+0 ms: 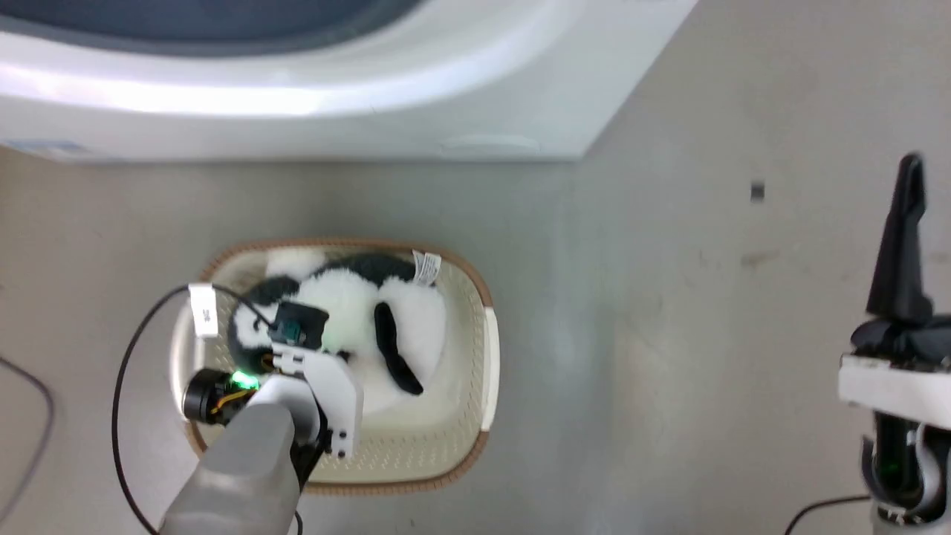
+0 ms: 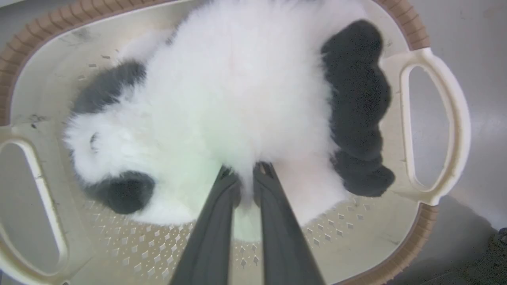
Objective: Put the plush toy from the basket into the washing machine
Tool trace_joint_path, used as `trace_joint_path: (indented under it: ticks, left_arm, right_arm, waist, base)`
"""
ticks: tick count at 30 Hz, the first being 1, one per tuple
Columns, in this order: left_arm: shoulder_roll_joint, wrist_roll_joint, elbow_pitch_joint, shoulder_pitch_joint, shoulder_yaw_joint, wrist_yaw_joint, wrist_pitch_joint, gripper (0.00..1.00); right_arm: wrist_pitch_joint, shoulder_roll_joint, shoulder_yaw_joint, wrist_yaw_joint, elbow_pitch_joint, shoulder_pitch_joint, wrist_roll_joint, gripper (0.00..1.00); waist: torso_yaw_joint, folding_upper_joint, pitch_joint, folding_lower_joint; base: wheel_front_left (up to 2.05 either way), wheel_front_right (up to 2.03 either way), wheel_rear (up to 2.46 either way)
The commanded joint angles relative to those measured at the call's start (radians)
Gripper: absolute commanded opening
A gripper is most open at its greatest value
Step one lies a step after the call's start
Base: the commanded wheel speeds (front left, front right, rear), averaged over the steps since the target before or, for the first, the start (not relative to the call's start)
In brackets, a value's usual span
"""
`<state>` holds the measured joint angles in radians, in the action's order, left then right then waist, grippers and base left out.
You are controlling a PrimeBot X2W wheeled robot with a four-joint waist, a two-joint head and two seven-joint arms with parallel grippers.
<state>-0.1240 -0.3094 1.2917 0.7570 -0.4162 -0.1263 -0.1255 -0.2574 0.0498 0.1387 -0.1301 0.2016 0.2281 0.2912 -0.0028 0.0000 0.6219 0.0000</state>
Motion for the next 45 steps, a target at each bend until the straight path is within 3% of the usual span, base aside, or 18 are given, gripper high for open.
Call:
trace_joint_path:
  ticks: [1, 12, 17, 25, 34, 45]
  left_arm:
    - [-0.005, -0.008, -0.001, -0.020, -0.007, -0.003, -0.022, 0.00]
    - [-0.049, -0.079, -0.120, -0.124, -0.074, -0.004, -0.120, 0.00]
    - [-0.074, -0.093, -0.189, -0.139, -0.065, -0.004, -0.132, 0.00]
    - [-0.096, -0.104, -0.405, -0.162, -0.006, 0.050, -0.136, 0.00]
    - [-0.114, -0.093, -0.531, -0.050, 0.044, 0.109, -0.136, 0.00]
    - [-0.232, -0.095, -0.503, 0.304, 0.132, 0.148, -0.125, 0.00]
  right_arm:
    - [-0.004, 0.000, -0.003, -0.001, -0.012, -0.028, 0.004, 1.00]
    - [-0.004, 0.000, 0.004, -0.001, -0.051, -0.170, 0.016, 1.00]
    - [-0.004, 0.000, 0.007, -0.001, -0.056, -0.196, 0.020, 1.00]
    - [-0.004, 0.000, 0.010, -0.001, -0.055, -0.210, 0.027, 1.00]
    - [-0.004, 0.000, -0.003, -0.001, -0.038, -0.166, 0.025, 1.00]
    - [-0.004, 0.000, 0.002, -0.001, -0.008, -0.050, 0.054, 1.00]
  waist:
    - [0.030, 0.0000, -0.123, 0.0000]
    - [0.056, 0.0000, -0.356, 0.0000]
    - [0.067, 0.0000, -0.395, 0.0000]
    - [0.076, 0.0000, -0.422, 0.0000]
    - [0.023, 0.0000, -0.330, 0.0000]
    - [-0.100, 0.0000, -0.059, 0.0000]
  base:
    - [0.00, 0.00, 0.00]
    - [0.00, 0.00, 0.00]
    - [0.00, 0.00, 0.00]
    - [0.00, 0.00, 0.00]
    - [0.00, 0.00, 0.00]
    - [0.00, 0.00, 0.00]
